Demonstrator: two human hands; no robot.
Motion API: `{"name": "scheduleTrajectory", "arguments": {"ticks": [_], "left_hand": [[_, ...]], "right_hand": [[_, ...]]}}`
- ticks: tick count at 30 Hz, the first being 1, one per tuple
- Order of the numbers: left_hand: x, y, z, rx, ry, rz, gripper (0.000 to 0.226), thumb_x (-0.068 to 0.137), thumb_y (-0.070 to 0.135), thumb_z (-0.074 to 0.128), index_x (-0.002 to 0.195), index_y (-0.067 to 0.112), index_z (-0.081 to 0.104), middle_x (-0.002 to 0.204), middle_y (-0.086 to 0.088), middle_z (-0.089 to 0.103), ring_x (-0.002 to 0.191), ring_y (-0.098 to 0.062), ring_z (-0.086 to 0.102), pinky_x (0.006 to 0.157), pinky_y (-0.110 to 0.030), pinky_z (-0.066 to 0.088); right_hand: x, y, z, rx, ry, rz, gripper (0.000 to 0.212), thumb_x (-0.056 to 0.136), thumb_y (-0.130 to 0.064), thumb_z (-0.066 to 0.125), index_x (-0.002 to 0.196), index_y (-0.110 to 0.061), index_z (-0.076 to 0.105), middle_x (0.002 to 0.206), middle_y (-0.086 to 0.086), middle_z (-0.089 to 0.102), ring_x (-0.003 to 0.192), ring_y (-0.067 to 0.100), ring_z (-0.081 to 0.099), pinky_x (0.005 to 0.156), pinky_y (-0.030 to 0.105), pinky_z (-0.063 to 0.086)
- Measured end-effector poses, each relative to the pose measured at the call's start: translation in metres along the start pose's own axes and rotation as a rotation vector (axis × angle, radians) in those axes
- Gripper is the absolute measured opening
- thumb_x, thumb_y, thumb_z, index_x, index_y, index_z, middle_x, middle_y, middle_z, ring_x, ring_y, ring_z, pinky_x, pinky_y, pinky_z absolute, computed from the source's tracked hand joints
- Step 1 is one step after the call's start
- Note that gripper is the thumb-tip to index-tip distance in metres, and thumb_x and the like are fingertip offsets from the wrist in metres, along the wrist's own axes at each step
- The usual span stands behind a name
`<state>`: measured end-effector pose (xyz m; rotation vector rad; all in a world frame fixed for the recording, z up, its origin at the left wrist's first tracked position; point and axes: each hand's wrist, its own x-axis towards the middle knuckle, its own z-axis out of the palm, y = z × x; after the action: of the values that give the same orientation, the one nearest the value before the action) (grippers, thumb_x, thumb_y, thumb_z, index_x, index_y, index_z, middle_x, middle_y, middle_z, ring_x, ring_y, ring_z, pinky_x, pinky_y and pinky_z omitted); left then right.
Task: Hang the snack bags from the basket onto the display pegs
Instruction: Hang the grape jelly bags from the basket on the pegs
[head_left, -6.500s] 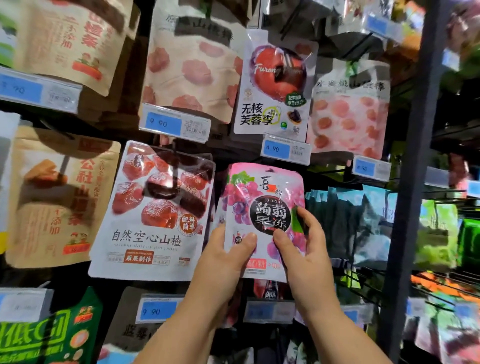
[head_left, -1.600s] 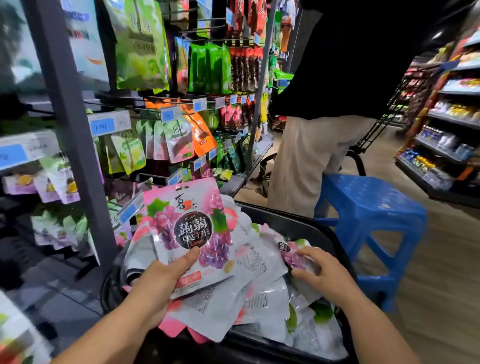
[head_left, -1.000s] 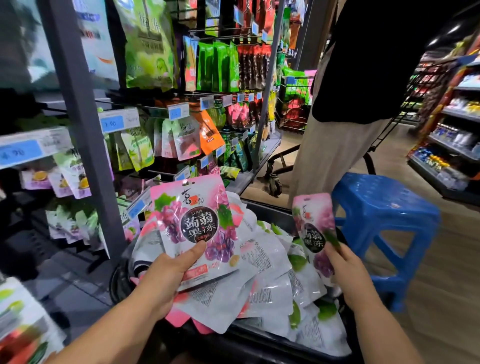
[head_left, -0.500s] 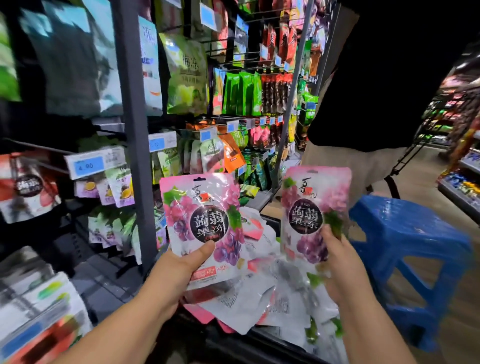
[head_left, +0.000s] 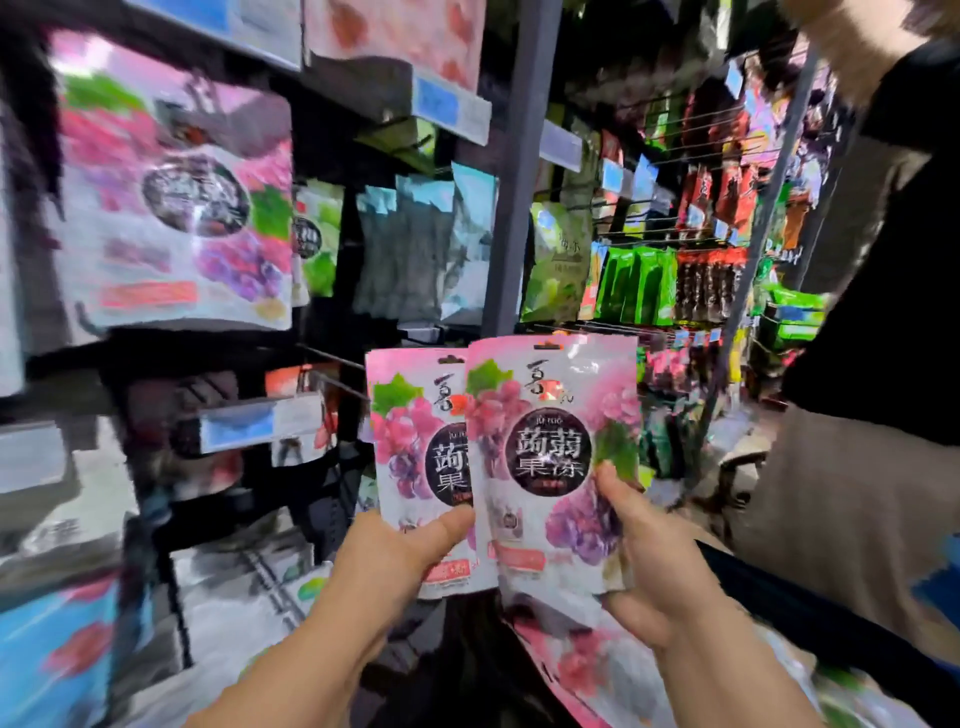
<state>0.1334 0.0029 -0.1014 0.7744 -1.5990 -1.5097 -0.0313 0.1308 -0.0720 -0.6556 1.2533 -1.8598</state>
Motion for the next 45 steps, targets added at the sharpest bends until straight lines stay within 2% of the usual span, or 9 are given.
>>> {"name": "scheduleTrajectory", "arguments": {"ticks": [5, 9, 12, 18, 23, 29, 37, 40, 45], "left_hand": [[-0.003, 0.011, -0.048, -0.047, 0.079, 0.039, 0.035, 0.05, 0.048, 0.092, 0.063, 0.024, 0.07, 0.051, 0.01, 0.06, 0.041, -0.001, 0.046, 0.05, -0.027, 0.036], [-0.005, 0.02, -0.084, -0.037, 0.165, 0.038, 0.048, 0.043, 0.059, 0.087, 0.076, 0.026, 0.076, 0.076, 0.006, 0.074, 0.068, -0.014, 0.067, 0.065, -0.031, 0.048], [-0.011, 0.028, -0.11, -0.013, 0.231, 0.093, 0.06, 0.049, 0.062, 0.088, 0.067, 0.011, 0.064, 0.067, -0.001, 0.066, 0.057, -0.017, 0.053, 0.059, -0.03, 0.039], [-0.03, 0.059, -0.14, 0.085, 0.375, 0.244, 0.02, 0.072, 0.021, 0.084, 0.068, 0.016, 0.066, 0.055, 0.011, 0.067, 0.047, 0.0, 0.057, 0.046, -0.009, 0.04], [-0.035, 0.088, -0.158, 0.124, 0.452, 0.292, 0.021, 0.071, 0.023, 0.085, 0.065, 0.018, 0.065, 0.051, 0.015, 0.063, 0.042, 0.005, 0.053, 0.042, -0.007, 0.036], [-0.034, 0.124, -0.176, 0.197, 0.529, 0.325, 0.031, 0.068, 0.039, 0.082, 0.056, 0.019, 0.062, 0.05, 0.012, 0.06, 0.044, 0.0, 0.049, 0.042, -0.01, 0.033], [-0.038, 0.139, -0.202, 0.267, 0.618, 0.321, 0.03, 0.075, 0.043, 0.078, 0.06, 0.02, 0.065, 0.055, 0.012, 0.065, 0.054, -0.002, 0.057, 0.052, -0.019, 0.037], [-0.04, 0.134, -0.209, 0.243, 0.626, 0.316, 0.023, 0.076, 0.041, 0.078, 0.082, 0.019, 0.074, 0.074, 0.007, 0.075, 0.07, -0.007, 0.066, 0.054, -0.015, 0.043], [-0.043, 0.133, -0.215, 0.177, 0.64, 0.309, 0.014, 0.076, 0.035, 0.08, 0.081, 0.023, 0.072, 0.067, 0.015, 0.073, 0.065, 0.0, 0.065, 0.05, -0.012, 0.041]], "right_hand": [[0.019, 0.016, 0.058, 0.018, -0.184, 0.039, 0.064, 0.081, -0.059, 0.069, 0.116, -0.005, 0.072, 0.123, 0.028, 0.065, 0.117, 0.045, 0.061, 0.107, 0.063, 0.039], [0.026, 0.012, 0.095, -0.129, -0.276, 0.008, 0.051, 0.084, -0.044, 0.055, 0.115, -0.007, 0.072, 0.112, 0.019, 0.072, 0.105, 0.033, 0.07, 0.095, 0.049, 0.051], [0.029, 0.009, 0.123, -0.344, -0.311, -0.09, 0.052, 0.08, -0.054, 0.055, 0.105, -0.012, 0.074, 0.104, 0.008, 0.076, 0.099, 0.021, 0.072, 0.094, 0.04, 0.051], [0.04, 0.023, 0.162, -0.372, -0.359, -0.244, 0.073, 0.065, -0.074, 0.073, 0.096, -0.007, 0.068, 0.101, 0.018, 0.074, 0.098, 0.033, 0.069, 0.1, 0.046, 0.047], [0.039, 0.017, 0.189, -0.272, -0.542, -0.328, 0.045, 0.059, -0.023, 0.083, 0.095, -0.01, 0.059, 0.077, 0.003, 0.066, 0.07, 0.013, 0.062, 0.07, 0.027, 0.05], [0.046, -0.013, 0.228, -0.145, -0.481, -0.39, 0.051, 0.062, -0.029, 0.086, 0.104, -0.007, 0.066, 0.109, 0.028, 0.068, 0.106, 0.049, 0.064, 0.093, 0.062, 0.05], [0.061, -0.041, 0.264, -0.036, -0.487, -0.303, 0.025, 0.09, -0.012, 0.066, 0.112, 0.0, 0.065, 0.103, 0.021, 0.074, 0.087, 0.032, 0.074, 0.069, 0.04, 0.061], [0.064, -0.042, 0.275, -0.024, -0.468, -0.273, 0.028, 0.09, -0.011, 0.067, 0.116, 0.0, 0.065, 0.104, 0.02, 0.074, 0.092, 0.034, 0.073, 0.075, 0.044, 0.061], [0.064, -0.044, 0.286, -0.012, -0.415, -0.25, 0.021, 0.091, -0.012, 0.067, 0.109, -0.002, 0.065, 0.097, 0.018, 0.075, 0.08, 0.029, 0.075, 0.07, 0.045, 0.062]]}}
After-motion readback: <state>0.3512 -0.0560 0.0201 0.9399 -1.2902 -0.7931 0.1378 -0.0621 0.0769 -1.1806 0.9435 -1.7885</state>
